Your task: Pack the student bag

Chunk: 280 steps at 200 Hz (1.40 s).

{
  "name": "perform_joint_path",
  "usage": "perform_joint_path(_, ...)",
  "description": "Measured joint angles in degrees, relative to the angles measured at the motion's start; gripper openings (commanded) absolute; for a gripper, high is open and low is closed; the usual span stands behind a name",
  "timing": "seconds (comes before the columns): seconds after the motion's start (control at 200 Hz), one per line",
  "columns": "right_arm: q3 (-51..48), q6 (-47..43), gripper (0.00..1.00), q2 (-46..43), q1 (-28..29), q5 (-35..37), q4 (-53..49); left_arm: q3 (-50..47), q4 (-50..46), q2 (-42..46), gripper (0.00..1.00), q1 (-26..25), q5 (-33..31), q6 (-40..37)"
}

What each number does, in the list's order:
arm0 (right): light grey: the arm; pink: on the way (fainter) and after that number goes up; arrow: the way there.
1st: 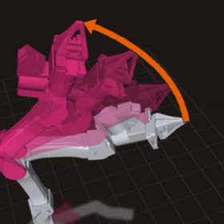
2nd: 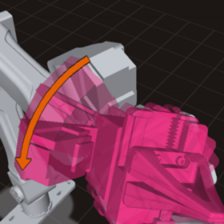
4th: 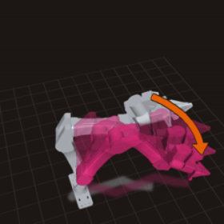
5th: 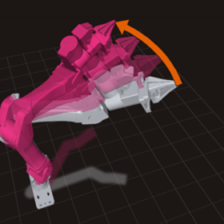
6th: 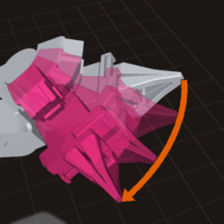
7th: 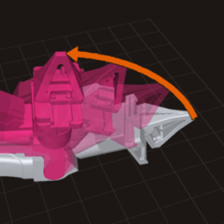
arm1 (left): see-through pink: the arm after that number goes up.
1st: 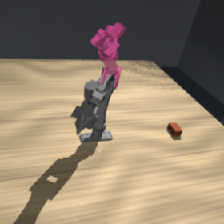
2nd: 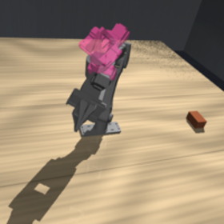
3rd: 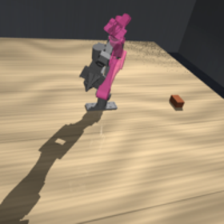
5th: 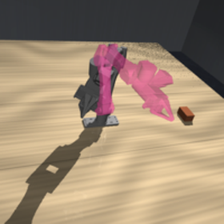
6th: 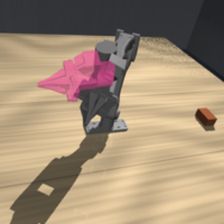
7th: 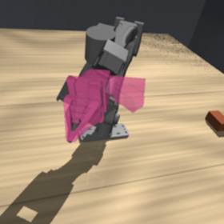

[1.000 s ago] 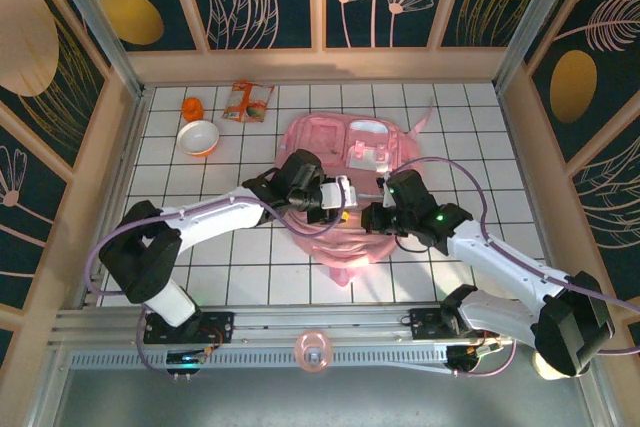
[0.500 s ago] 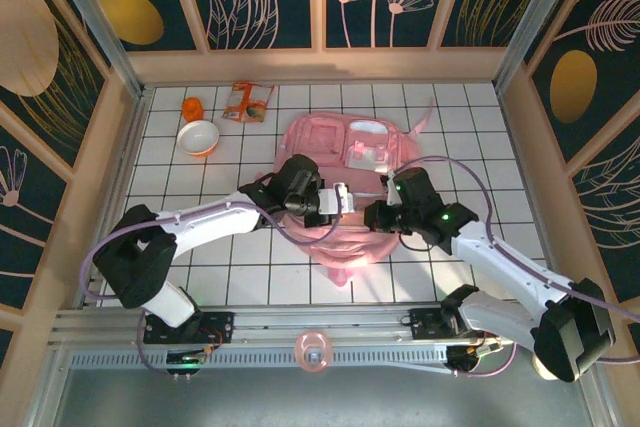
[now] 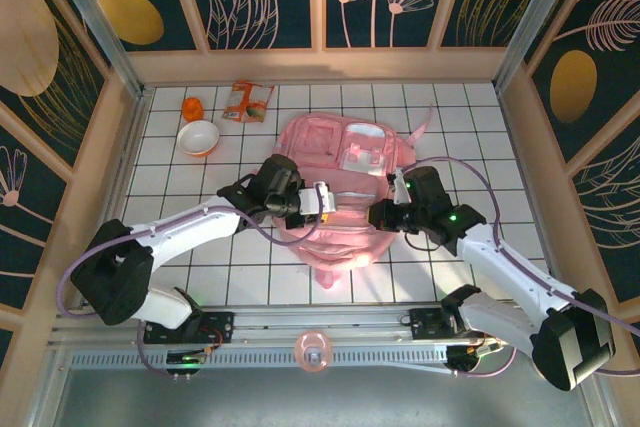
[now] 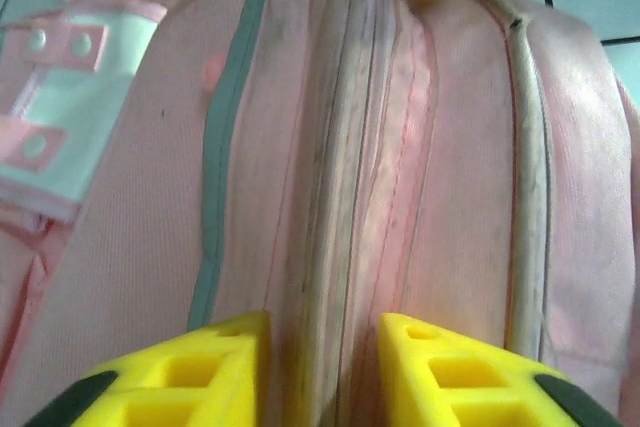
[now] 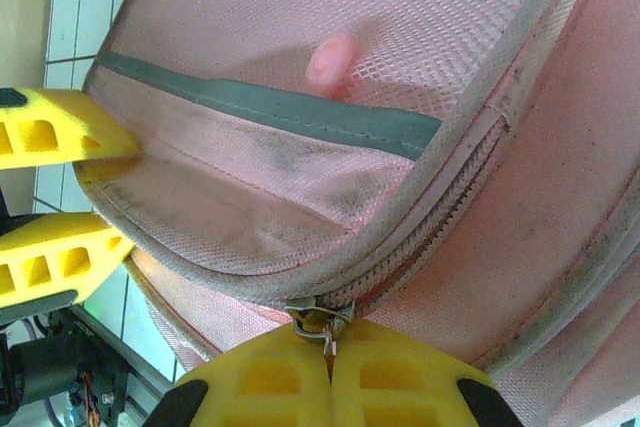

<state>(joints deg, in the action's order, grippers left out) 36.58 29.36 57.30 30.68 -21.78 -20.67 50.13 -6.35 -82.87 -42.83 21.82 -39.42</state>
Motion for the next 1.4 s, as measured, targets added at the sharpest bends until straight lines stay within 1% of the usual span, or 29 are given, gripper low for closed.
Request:
perform_joint_path(0.075,0.0,0.0,0.0,0.3,0.0,-0.6,0.4,0.0,-0.9,0.3,0.48,-0.4,0.1,0.8)
perform_joint_path(0.2,0.0,0.0,0.0,0.3,-0.1,-1.0,0.9,1.4,-1.0,0.2,0.54,-3.3,-0.7,4.2)
perform_joint_path(0.315,0.0,0.0,0.0,0.3,-0.1,-1.2,1.2,5.4,0.4,-1.7,0.55,-5.5,-1.3,8.0)
perform_joint_path(0.41,0.0,-0.1,0.0,0.3,-0.1,-1.5,1.2,7.0,3.2,-2.8,0.56,-6.0,-1.5,10.2)
perform_joint_path(0.676,0.0,-0.8,0.0,0.4,-0.3,-2.4,1.3,10.0,3.2,-8.2,0.57,-7.0,0.0,9.7)
perform_joint_path(0.716,0.0,-1.0,0.0,0.7,-0.3,-2.7,1.3,10.2,2.9,-8.9,0.54,-7.5,0.1,9.5)
perform_joint_path(0.761,0.0,-1.6,0.0,1.0,-0.3,-3.1,1.3,10.3,2.8,-9.6,0.46,-7.9,0.2,9.5)
perform_joint_path(0.836,0.0,-2.4,0.0,1.3,-0.3,-3.7,1.3,10.3,2.8,-10.6,0.19,-8.4,-0.3,9.1)
perform_joint_path(0.886,0.0,-3.2,0.0,1.4,-0.3,-4.0,0.8,10.3,3.1,-10.9,0.08,-8.5,-1.2,9.0)
perform_joint_path(0.931,0.0,-4.2,0.0,1.5,-0.3,-4.2,0.7,10.3,3.2,-11.0,0.0,-8.4,-1.4,9.1)
perform_joint_path(0.996,0.1,-6.0,0.0,1.7,-0.5,-4.3,0.7,10.3,3.3,-10.9,0.0,-8.3,-1.4,8.3)
perform_joint_path(1.106,0.1,-9.8,0.12,2.0,-0.7,-4.9,0.8,9.2,4.6,-10.6,0.0,-8.0,-0.1,7.8)
perform_joint_path(1.211,0.0,-13.2,0.19,2.0,-0.7,-5.7,1.9,7.8,6.2,-9.7,0.0,-7.5,1.1,7.8)
perform_joint_path(1.311,0.0,-15.6,0.22,2.0,-0.7,-6.2,2.6,7.1,7.1,-9.2,0.0,-7.0,2.0,8.2)
perform_joint_path(1.401,-0.5,-16.7,0.23,2.0,-0.7,-6.1,3.4,6.1,8.2,-8.7,0.0,-6.8,3.0,9.3)
